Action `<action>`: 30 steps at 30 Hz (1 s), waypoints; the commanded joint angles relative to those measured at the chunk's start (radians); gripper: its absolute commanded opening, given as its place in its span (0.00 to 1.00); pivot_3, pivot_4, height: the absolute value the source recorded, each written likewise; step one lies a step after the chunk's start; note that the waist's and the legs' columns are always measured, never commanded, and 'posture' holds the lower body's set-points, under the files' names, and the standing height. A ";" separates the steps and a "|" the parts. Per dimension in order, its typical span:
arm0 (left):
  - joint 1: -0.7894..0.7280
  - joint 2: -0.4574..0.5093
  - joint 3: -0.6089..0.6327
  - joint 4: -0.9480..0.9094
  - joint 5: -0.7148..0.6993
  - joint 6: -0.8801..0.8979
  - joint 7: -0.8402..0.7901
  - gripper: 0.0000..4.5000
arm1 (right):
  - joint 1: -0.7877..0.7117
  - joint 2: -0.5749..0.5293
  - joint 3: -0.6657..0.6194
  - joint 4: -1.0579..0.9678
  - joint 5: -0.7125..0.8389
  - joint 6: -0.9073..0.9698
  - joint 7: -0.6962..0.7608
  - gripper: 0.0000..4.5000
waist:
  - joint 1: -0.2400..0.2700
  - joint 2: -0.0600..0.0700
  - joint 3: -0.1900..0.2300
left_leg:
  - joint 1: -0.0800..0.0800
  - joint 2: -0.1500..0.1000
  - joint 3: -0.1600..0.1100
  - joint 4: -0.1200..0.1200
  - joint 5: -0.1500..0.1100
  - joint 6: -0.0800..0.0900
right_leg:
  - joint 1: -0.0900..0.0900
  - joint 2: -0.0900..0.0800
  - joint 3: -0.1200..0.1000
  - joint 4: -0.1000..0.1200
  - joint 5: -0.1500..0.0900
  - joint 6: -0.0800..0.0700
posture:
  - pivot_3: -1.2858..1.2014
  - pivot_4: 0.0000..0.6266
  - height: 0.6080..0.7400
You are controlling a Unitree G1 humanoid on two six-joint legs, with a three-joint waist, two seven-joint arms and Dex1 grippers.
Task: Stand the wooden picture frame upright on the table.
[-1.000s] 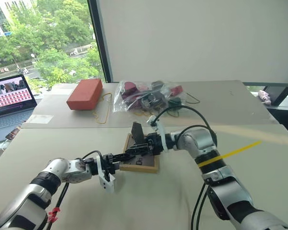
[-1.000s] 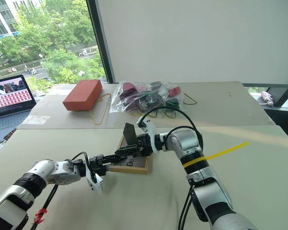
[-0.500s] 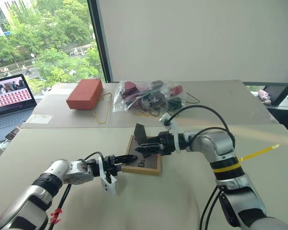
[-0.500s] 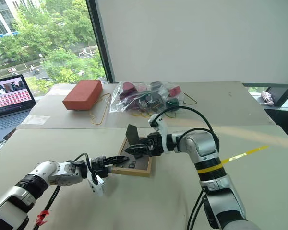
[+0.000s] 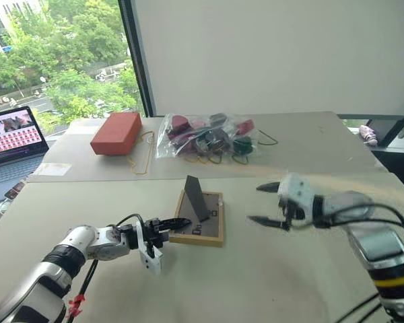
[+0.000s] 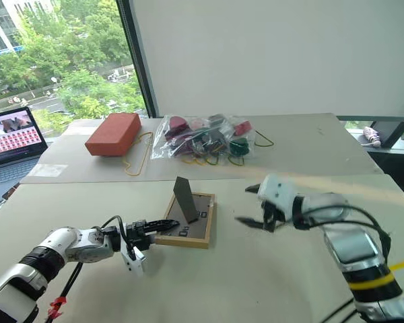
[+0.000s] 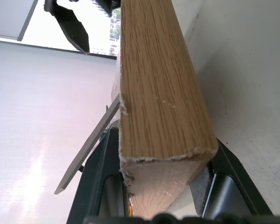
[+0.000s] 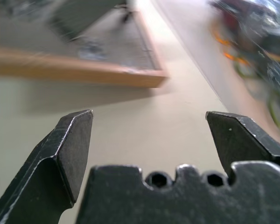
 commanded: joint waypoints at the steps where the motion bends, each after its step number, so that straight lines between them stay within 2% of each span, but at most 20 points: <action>1: 0.025 -0.007 -0.019 0.030 -0.017 -0.018 -0.024 0.25 | 0.011 0.057 0.088 -0.023 -0.229 -0.320 -0.147 0.99 | -0.002 0.000 0.000 | 0.000 0.000 0.000 0.000 0.000 0.000 | 0.000 0.000 0.000 0.000 0.000 0.000 | 0.52 0.24 1.00; 4: 0.017 -0.009 0.002 0.023 -0.067 -0.034 -0.048 0.25 | -0.013 0.124 0.137 0.026 -0.437 -0.448 -0.318 0.99 | 0.005 -0.001 0.000 | 0.000 0.000 0.000 0.000 0.001 -0.001 | 0.000 0.000 0.001 0.000 0.000 0.000 | 0.52 0.24 1.00; 7: 0.019 -0.009 0.012 0.009 -0.102 -0.045 -0.079 0.25 | -0.042 0.176 0.154 0.067 -0.545 -0.492 -0.419 0.99 | 0.006 -0.002 0.001 | 0.000 0.000 0.001 0.000 0.001 -0.002 | -0.001 0.000 0.001 0.000 0.000 0.000 | 0.52 0.24 1.00; 10: 0.025 -0.009 0.021 -0.001 -0.127 -0.048 -0.106 0.25 | -0.051 0.198 0.172 0.100 -0.602 -0.521 -0.458 0.99 | 0.008 -0.002 0.001 | -0.001 0.000 0.001 0.000 0.001 -0.002 | -0.001 0.000 0.001 -0.001 0.000 -0.001 | 0.52 0.24 1.00; 13: 0.031 -0.009 0.032 -0.008 -0.147 -0.053 -0.127 0.25 | -0.046 0.216 0.180 0.125 -0.605 -0.524 -0.473 0.83 | 0.008 -0.003 0.001 | -0.001 0.000 0.000 0.000 0.001 -0.002 | -0.001 0.000 0.001 -0.001 0.000 -0.001 | 0.52 0.24 1.00; 18: 0.039 -0.013 0.046 -0.015 -0.167 -0.052 -0.151 0.25 | -0.030 0.220 0.175 0.136 -0.594 -0.529 -0.475 0.45 | 0.007 -0.003 0.001 | -0.001 0.000 0.000 0.000 0.001 -0.002 | -0.001 0.000 0.001 -0.001 0.000 -0.001 | 0.52 0.24 1.00; 19: 0.041 -0.014 0.049 -0.016 -0.175 -0.054 -0.155 0.25 | -0.028 0.218 0.175 0.135 -0.596 -0.532 -0.476 0.41 | 0.006 -0.003 0.001 | -0.001 0.000 0.000 0.000 0.001 -0.002 | -0.001 0.000 0.001 -0.001 0.000 -0.001 | 0.52 0.24 1.00; 20: 0.043 -0.017 0.052 -0.016 -0.186 -0.054 -0.163 0.25 | -0.027 0.216 0.173 0.134 -0.597 -0.534 -0.478 0.33 | 0.005 -0.003 0.001 | -0.001 0.000 0.001 0.000 0.001 -0.002 | -0.001 0.000 0.001 -0.001 0.000 -0.001 | 0.52 0.24 1.00; 23: 0.053 -0.025 0.069 -0.023 -0.264 -0.056 -0.207 0.25 | -0.029 0.217 0.160 0.119 -0.571 -0.533 -0.481 0.28 | 0.006 -0.003 0.001 | -0.001 0.000 0.000 0.000 0.001 -0.002 | -0.001 0.000 0.001 -0.001 0.000 -0.001 | 0.52 0.24 1.00; 25: 0.061 -0.027 0.083 -0.028 -0.312 -0.060 -0.234 0.48 | -0.029 0.216 0.156 0.115 -0.558 -0.531 -0.476 0.28 | 0.006 -0.003 0.001 | -0.001 0.000 0.000 0.000 0.001 -0.002 | 0.000 0.000 0.001 -0.001 0.000 -0.001 | 0.52 0.24 1.00; 26: 0.070 -0.025 0.095 -0.036 -0.339 -0.051 -0.251 0.52 | -0.029 0.215 0.150 0.113 -0.545 -0.526 -0.472 0.28 | 0.006 -0.003 0.001 | -0.001 0.000 0.000 0.000 0.001 -0.002 | 0.000 0.000 0.001 -0.001 0.000 -0.001 | 0.52 0.24 1.00; 27: 0.083 -0.021 0.112 -0.046 -0.375 -0.035 -0.268 0.60 | -0.029 0.216 0.143 0.111 -0.531 -0.517 -0.467 0.28 | 0.005 -0.003 0.001 | -0.001 0.000 0.000 0.000 0.001 -0.002 | 0.000 0.000 0.001 -0.001 0.000 -0.001 | 0.52 0.24 1.00; 30: 0.170 0.006 0.175 -0.137 -0.606 0.050 -0.361 0.84 | -0.030 0.221 0.114 0.094 -0.441 -0.465 -0.433 0.28 | 0.003 -0.003 0.001 | -0.001 0.000 0.000 0.000 0.001 -0.002 | -0.001 0.000 0.001 -0.001 0.000 -0.001 | 0.52 0.24 1.00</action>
